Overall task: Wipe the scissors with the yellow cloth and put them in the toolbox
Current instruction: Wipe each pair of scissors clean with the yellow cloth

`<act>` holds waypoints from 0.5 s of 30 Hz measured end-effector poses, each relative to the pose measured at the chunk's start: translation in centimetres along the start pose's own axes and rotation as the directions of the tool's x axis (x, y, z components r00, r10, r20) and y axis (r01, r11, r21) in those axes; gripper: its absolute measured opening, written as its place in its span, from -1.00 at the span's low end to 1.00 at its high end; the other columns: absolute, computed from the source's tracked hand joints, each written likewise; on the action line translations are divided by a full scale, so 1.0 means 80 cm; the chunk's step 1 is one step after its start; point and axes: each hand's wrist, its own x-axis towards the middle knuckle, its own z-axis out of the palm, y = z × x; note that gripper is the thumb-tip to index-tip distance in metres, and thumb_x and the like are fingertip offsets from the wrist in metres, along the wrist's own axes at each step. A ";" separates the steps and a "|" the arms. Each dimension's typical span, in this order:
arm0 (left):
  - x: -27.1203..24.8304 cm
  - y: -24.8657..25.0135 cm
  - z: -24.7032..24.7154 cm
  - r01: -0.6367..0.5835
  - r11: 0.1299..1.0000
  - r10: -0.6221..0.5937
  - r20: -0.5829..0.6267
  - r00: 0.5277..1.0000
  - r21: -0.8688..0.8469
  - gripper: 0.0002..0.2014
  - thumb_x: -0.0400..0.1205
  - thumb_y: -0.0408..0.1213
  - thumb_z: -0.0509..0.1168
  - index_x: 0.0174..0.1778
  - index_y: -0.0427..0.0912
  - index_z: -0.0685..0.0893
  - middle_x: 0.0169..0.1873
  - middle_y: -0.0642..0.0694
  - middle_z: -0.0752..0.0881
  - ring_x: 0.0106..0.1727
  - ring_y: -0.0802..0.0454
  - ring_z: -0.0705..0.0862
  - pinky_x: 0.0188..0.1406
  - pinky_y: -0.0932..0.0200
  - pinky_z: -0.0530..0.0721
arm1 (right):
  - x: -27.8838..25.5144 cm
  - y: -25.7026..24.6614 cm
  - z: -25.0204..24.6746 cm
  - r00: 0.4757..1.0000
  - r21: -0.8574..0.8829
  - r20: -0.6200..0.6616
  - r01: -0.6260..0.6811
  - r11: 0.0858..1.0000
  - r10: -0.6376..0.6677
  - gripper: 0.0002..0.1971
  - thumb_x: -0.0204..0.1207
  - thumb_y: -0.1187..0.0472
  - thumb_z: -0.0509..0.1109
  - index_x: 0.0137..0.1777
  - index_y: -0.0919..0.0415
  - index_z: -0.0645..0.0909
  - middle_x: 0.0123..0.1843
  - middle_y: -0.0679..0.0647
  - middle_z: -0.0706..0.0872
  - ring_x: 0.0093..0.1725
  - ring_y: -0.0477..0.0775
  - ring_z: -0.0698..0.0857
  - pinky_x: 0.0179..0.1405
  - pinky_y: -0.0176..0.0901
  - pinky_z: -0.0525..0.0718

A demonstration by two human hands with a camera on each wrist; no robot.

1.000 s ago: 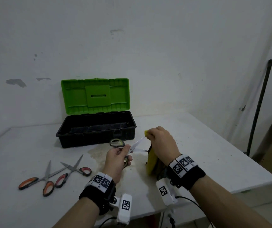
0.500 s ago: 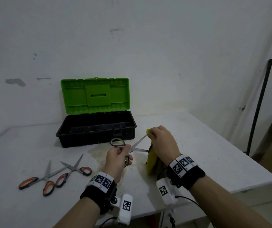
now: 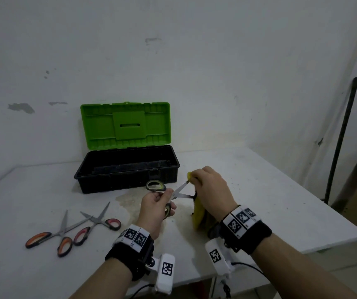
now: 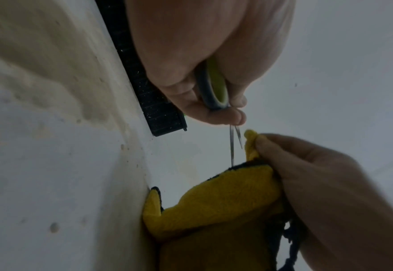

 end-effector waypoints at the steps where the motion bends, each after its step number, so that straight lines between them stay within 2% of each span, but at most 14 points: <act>1: 0.000 0.001 0.002 0.005 1.000 -0.005 0.002 1.000 -0.005 -0.84 0.72 -0.29 0.35 -0.08 -0.31 0.71 -0.42 -0.14 0.69 -0.47 0.07 0.63 -0.48 0.18 0.61 | -0.007 -0.009 0.004 0.998 -0.001 0.035 0.051 0.999 -0.050 -0.82 0.70 0.14 0.25 0.05 0.10 0.70 -0.03 0.03 0.61 -0.05 0.07 0.60 -0.09 -0.04 0.62; 4: -0.001 0.003 0.010 0.001 1.000 -0.001 0.028 1.000 -0.021 -0.83 0.73 -0.31 0.33 -0.06 -0.35 0.73 -0.30 -0.20 0.75 -0.44 0.06 0.63 -0.47 0.17 0.61 | -0.023 -0.023 0.018 0.985 -0.001 0.112 0.129 0.992 -0.128 -0.81 0.71 0.14 0.23 0.06 0.11 0.68 0.00 0.06 0.61 0.00 0.10 0.61 -0.07 0.01 0.64; 10: -0.001 -0.001 0.000 0.017 1.000 -0.017 -0.003 1.000 -0.015 -0.83 0.72 -0.27 0.35 -0.07 -0.32 0.70 -0.47 -0.09 0.66 -0.47 0.08 0.61 -0.51 0.21 0.60 | -0.001 0.003 0.001 1.000 -0.037 0.008 -0.024 0.999 0.024 -0.79 0.71 0.12 0.23 0.10 0.11 0.70 -0.01 0.02 0.61 -0.02 0.07 0.61 -0.10 -0.12 0.59; 12: 0.001 0.000 0.002 0.018 1.000 -0.018 -0.002 1.000 -0.012 -0.81 0.73 -0.26 0.33 -0.04 -0.34 0.71 -0.46 -0.12 0.67 -0.47 0.08 0.61 -0.51 0.23 0.61 | -0.005 -0.007 0.000 0.999 -0.015 0.025 0.038 0.999 -0.037 -0.80 0.71 0.13 0.23 0.08 0.12 0.70 -0.02 0.03 0.61 -0.04 0.06 0.60 -0.09 -0.10 0.60; 15: 0.000 0.003 0.009 0.009 0.999 -0.008 0.029 1.000 -0.034 -0.79 0.75 -0.28 0.30 0.00 -0.38 0.73 -0.39 -0.12 0.74 -0.45 0.08 0.62 -0.51 0.24 0.62 | -0.022 -0.026 0.010 0.983 0.010 0.131 0.129 0.992 -0.129 -0.80 0.71 0.13 0.23 0.04 0.14 0.69 -0.02 0.06 0.62 -0.03 0.09 0.61 -0.06 -0.02 0.61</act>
